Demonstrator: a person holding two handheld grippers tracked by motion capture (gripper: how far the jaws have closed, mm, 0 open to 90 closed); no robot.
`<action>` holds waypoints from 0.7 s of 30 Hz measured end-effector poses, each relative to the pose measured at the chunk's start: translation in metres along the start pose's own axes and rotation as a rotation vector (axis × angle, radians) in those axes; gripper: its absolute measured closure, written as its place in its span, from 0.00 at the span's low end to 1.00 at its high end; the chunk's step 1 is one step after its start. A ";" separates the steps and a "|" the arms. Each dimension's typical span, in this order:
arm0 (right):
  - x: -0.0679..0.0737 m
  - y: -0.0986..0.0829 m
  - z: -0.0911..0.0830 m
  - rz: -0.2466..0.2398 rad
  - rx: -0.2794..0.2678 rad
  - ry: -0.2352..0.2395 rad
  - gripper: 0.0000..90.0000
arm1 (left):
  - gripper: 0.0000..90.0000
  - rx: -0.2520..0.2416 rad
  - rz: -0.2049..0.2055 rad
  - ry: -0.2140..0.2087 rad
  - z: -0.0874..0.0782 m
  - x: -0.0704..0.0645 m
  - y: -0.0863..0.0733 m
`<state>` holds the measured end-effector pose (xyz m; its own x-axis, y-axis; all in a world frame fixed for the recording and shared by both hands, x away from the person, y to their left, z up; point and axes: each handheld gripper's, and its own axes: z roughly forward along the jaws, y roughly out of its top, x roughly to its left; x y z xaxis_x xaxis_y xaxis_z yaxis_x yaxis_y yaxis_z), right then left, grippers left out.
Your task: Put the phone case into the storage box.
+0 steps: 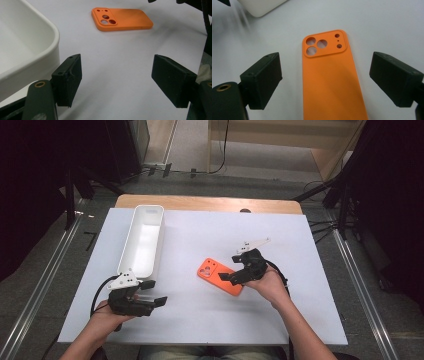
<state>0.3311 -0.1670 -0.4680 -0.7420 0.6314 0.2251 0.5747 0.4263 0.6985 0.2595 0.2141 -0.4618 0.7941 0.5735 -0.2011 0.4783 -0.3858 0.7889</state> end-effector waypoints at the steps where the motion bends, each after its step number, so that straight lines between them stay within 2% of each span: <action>1: 0.000 0.000 0.001 -0.001 0.002 -0.001 0.11 | 0.27 0.002 0.001 0.000 0.000 0.000 0.000; 12: 0.001 -0.005 0.009 -0.013 0.040 -0.003 0.11 | 0.27 -0.003 0.000 0.001 0.000 0.000 0.000; 21: 0.001 -0.008 0.016 -0.032 0.095 -0.014 0.11 | 0.27 -0.001 0.004 -0.001 -0.001 0.000 0.000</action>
<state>0.3316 -0.1595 -0.4844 -0.7558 0.6255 0.1937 0.5815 0.5052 0.6377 0.2593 0.2147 -0.4614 0.7963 0.5715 -0.1982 0.4748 -0.3876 0.7901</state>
